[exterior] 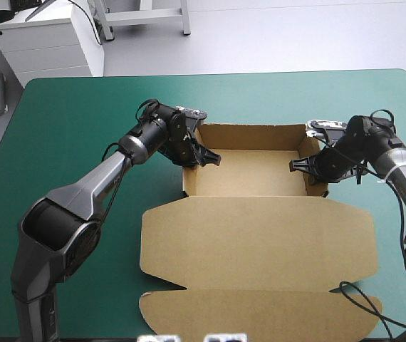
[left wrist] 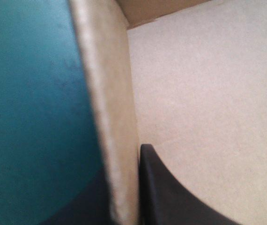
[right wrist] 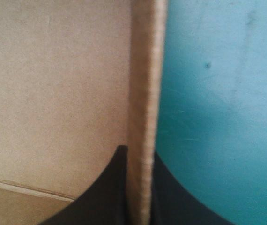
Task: Fold the box
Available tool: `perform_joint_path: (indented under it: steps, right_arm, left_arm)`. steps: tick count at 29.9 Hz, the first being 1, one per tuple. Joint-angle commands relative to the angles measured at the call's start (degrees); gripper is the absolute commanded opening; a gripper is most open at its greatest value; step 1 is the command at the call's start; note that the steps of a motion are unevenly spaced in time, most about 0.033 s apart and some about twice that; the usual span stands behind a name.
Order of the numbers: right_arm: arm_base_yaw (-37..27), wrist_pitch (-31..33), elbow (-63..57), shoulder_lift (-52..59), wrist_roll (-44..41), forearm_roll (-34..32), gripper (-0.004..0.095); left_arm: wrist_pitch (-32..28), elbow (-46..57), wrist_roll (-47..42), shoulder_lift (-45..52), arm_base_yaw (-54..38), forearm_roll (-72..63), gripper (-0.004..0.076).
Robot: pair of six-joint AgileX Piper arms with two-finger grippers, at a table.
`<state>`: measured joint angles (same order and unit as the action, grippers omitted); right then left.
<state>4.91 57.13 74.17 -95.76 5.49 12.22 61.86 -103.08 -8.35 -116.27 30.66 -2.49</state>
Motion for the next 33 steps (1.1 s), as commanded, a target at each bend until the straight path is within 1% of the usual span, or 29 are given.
perform_joint_path:
  steps: [1, 5, 6, 8, 10, 12, 14, 15, 17, 18, 20, 24, 30, 33]
  right_arm:
    - [-0.5, -1.6, 2.1, 2.5, 1.8, -3.4, -0.0012]
    - [-0.5, -0.2, 2.1, 2.5, 1.9, -5.2, -0.0012]
    - [-0.5, 0.1, 2.1, 2.5, 1.9, -6.2, -0.0012]
    - [-0.5, 0.6, 2.1, 2.5, 1.9, -7.8, -0.0008]
    - [-0.5, 1.7, 2.1, 2.5, 2.4, -8.6, 0.0039]
    - [-0.5, 2.8, 2.1, 2.5, 3.5, -8.7, 0.0153]
    - [-0.5, 3.4, 2.1, 2.5, 3.7, -8.7, 0.0326]
    - [-0.5, 3.7, 2.1, 2.5, 3.7, -8.5, 0.0426]
    - [-0.5, 3.7, 2.1, 2.5, 3.7, -7.3, 0.0599]
    - [-0.5, 3.7, 2.1, 2.5, 3.7, -6.7, 0.0675]
    - [-0.5, 3.7, 2.1, 2.5, 3.7, -6.1, 0.0751]
    - [-0.5, 3.6, 2.2, 2.5, 3.7, -5.7, 0.0751]
    - [-0.5, 1.9, 2.3, 4.8, 4.0, -2.3, 0.0739]
    - [-0.5, 1.7, 2.3, 6.5, 4.7, -1.7, 0.0728]
  left_arm:
    - [1.1, -1.1, 4.5, 3.3, -0.7, 4.2, -0.0007]
    - [1.1, -1.1, 4.6, 3.3, -0.7, 2.5, -0.0006]
    - [1.1, -1.1, 4.8, 3.3, -0.7, 2.1, 0.0005]
    - [1.1, -1.1, 6.9, 3.3, -0.7, 0.6, 0.0055]
    - [1.4, -1.1, 7.3, 3.3, -0.7, -0.6, 0.0139]
    - [1.8, -1.1, 7.3, 3.3, -0.7, -0.9, 0.026]
    - [2.7, -1.1, 7.3, 3.3, -0.7, -0.9, 0.0375]
    - [3.0, -1.1, 7.3, 3.4, -0.7, -0.7, 0.0415]
    - [3.4, -1.1, 7.3, 3.5, -0.7, -0.6, 0.0453]
    - [3.4, -1.1, 7.3, 3.6, -0.7, -0.6, 0.0456]
    - [3.4, -1.1, 7.3, 4.1, -0.7, -0.9, 0.0456]
    - [3.5, -1.7, 7.5, 4.9, -0.7, -1.0, 0.0456]
    - [3.8, -3.1, 8.9, 8.0, -0.7, -2.0, 0.0456]
    - [3.6, -3.7, 9.0, 9.9, -0.7, -3.0, 0.0456]
